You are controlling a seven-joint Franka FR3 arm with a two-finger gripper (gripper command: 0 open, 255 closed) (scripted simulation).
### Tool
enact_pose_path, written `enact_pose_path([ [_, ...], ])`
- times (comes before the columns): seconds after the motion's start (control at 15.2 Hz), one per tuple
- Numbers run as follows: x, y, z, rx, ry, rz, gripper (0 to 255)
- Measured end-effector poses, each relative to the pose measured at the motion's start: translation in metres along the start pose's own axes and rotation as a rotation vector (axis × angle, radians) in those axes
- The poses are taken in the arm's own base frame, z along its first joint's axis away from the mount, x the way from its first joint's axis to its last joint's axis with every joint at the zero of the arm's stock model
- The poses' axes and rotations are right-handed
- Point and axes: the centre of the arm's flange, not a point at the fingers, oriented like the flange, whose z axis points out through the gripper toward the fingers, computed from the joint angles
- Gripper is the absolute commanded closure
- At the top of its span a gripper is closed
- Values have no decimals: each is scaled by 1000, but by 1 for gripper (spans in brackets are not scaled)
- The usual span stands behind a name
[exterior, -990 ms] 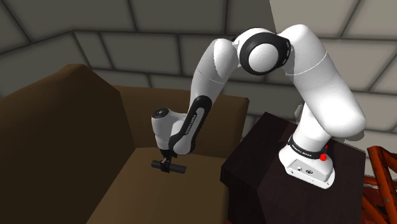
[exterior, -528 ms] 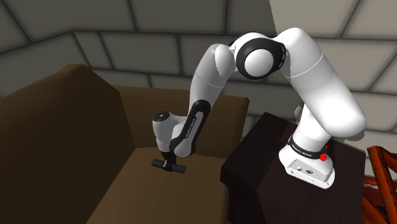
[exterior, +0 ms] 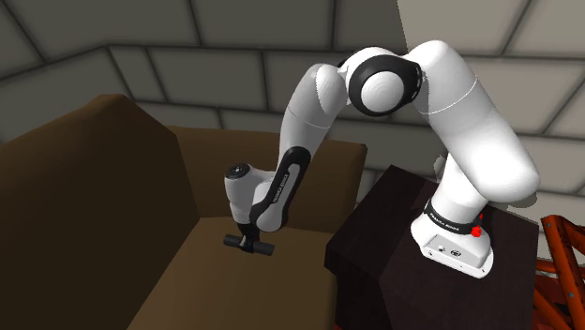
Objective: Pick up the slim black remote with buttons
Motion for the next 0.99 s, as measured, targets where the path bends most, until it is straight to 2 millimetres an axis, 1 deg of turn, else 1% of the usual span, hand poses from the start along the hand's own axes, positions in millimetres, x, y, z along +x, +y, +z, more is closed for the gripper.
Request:
enact_pose_path([
  [0.4, -1, -2, -27, 1, -1, -1, 255],
  [0.66, 1, -4, -49, 1, -1, -1, 255],
  [0.86, -2, -4, -65, 1, -1, -1, 255],
  [0.99, -1, -5, -73, 1, -1, -1, 255],
])
